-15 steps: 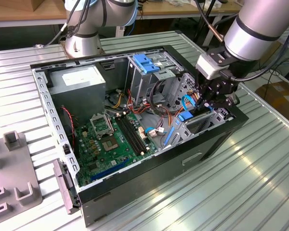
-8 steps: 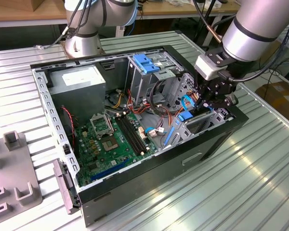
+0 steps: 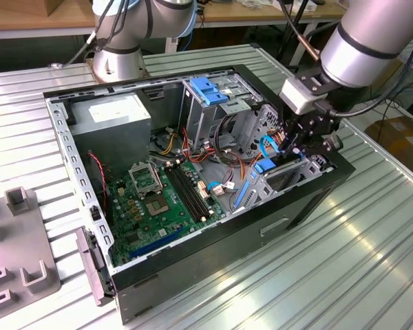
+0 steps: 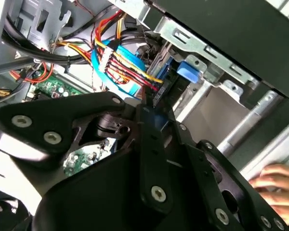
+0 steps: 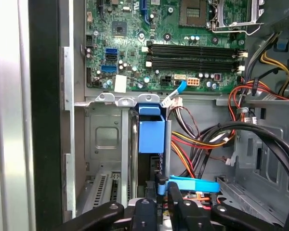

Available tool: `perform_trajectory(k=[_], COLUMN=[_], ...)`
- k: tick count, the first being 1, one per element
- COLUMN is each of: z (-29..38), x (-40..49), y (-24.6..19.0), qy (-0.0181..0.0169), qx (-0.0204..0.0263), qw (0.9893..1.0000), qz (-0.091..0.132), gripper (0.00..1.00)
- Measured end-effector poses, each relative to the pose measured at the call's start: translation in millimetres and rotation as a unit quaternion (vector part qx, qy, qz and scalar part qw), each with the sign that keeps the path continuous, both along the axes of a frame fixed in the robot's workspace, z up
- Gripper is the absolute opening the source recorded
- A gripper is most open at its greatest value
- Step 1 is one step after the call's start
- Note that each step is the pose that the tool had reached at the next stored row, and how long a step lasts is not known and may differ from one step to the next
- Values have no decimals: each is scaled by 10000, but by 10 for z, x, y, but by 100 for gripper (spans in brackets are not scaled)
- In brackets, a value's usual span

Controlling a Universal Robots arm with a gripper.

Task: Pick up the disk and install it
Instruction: 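Insert the second disk wire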

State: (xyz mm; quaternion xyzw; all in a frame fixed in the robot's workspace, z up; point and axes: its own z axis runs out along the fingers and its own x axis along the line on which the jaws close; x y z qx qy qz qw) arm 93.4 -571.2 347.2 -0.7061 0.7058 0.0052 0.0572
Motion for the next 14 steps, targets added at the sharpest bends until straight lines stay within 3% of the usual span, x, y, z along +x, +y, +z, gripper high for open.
perform_trajectory(k=[2,3,5,6,8,14], z=[90,166,165,165,166,167], x=[0,0,0,0,0,0], y=[0,0,0,0,0,0], qy=[0,0,0,0,0,0], qx=[-1,-3,-2,-2,-3,-5], qw=[10000,10000,10000,10000,10000,10000], qz=[0,0,0,0,0,0], gripper=[23,23,22,15,10,10])
